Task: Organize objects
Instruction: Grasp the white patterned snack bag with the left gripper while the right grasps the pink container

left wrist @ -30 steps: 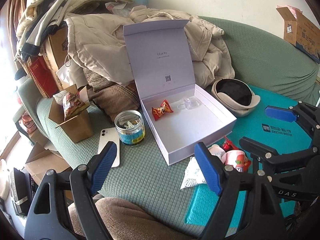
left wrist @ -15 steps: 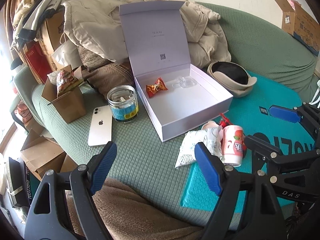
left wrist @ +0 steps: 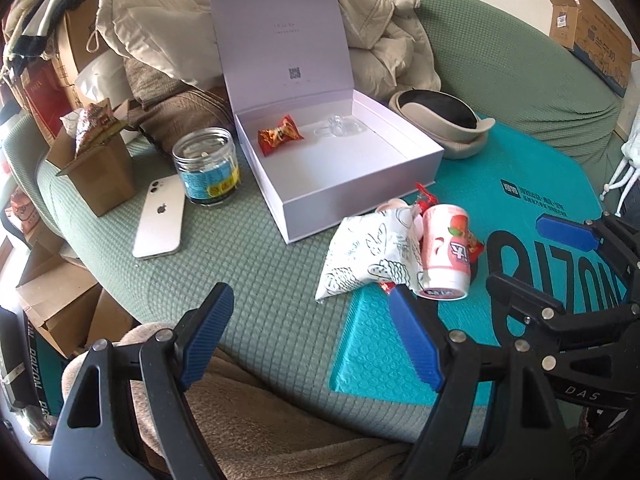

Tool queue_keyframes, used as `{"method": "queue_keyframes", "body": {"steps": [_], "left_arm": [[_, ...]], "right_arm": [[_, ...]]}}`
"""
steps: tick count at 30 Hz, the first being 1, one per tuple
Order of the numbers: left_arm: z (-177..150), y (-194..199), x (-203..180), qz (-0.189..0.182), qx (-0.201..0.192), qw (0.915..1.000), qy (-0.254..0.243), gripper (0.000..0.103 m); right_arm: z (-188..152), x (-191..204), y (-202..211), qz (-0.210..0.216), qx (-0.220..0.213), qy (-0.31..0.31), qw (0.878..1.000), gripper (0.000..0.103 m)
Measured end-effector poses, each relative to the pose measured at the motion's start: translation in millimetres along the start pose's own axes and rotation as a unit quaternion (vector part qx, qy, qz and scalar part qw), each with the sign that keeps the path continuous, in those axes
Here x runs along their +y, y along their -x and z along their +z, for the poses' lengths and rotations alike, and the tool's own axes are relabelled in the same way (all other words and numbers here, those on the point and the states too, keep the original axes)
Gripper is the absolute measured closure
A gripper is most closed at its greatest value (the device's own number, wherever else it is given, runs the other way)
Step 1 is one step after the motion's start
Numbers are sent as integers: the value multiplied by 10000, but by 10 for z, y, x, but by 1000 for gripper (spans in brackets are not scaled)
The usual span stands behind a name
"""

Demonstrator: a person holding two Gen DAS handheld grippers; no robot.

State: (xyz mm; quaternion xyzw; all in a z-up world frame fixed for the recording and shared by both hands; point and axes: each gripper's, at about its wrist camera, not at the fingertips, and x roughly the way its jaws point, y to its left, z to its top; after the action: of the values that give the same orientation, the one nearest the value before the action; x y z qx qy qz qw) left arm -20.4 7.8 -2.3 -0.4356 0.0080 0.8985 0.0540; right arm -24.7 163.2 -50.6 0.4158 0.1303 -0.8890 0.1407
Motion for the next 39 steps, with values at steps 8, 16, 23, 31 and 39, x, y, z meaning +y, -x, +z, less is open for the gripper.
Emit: {"method": "queue_keyframes", "body": {"steps": [8,16,23,31,39], "left_arm": [[-24,-180,-63,-386,138,9992,27,24],[78,-397,-109,-561,282,9980,-103,24],[280,-557,-84,-629,414,9970,-166,24],[375,-742,-47,-826,562,9947,-242,24],[389,-802,-57,-1271,587,9897,-293,24]], "right_arm": [[-103,-167,-204,111,247,-328,9991,28],[-15,-297,-443,355,347,-480,9976,28],[157,-384,-644,684,368,-625,9950,28],[189,-449,-910,1050,717,-853,9882,28],[191,-441,-975,1071,808,-771,9880,52]]}}
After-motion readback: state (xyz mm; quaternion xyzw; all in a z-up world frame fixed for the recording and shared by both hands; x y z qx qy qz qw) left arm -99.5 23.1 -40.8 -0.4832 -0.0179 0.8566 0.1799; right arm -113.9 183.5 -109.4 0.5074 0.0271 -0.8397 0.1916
